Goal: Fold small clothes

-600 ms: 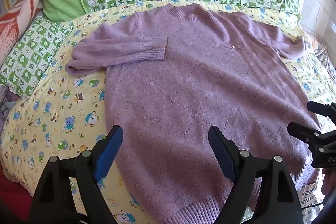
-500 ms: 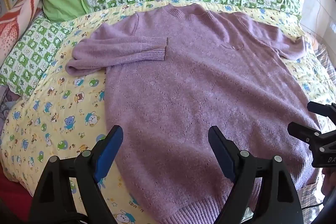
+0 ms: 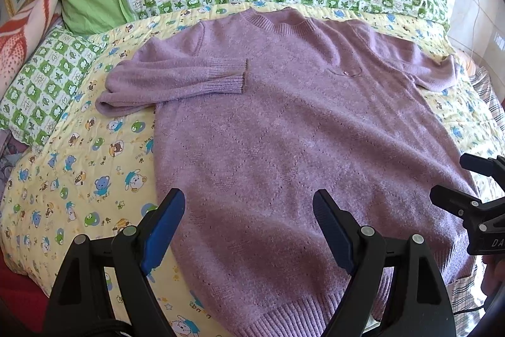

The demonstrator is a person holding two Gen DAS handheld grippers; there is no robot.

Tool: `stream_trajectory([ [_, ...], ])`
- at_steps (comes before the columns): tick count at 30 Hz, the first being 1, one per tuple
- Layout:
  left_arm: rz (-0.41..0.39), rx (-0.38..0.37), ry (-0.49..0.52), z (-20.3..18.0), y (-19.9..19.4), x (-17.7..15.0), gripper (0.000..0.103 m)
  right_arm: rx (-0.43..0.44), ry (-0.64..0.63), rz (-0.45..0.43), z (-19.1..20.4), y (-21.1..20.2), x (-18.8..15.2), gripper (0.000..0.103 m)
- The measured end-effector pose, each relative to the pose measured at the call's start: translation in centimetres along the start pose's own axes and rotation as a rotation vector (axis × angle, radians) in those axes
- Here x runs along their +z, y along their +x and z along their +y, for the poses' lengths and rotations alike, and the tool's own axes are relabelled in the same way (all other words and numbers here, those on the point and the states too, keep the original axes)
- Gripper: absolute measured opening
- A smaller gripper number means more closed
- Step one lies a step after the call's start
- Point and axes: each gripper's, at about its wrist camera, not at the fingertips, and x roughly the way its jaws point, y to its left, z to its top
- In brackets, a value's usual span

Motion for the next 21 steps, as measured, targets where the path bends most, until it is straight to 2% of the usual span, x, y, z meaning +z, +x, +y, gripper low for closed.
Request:
stream_trajectory([
  [21,0.014,-0.005,-0.005,0.07,0.16,0.26,0.084,0.001,-0.003,0.001,0.62,-0.08,0.74,0.103],
])
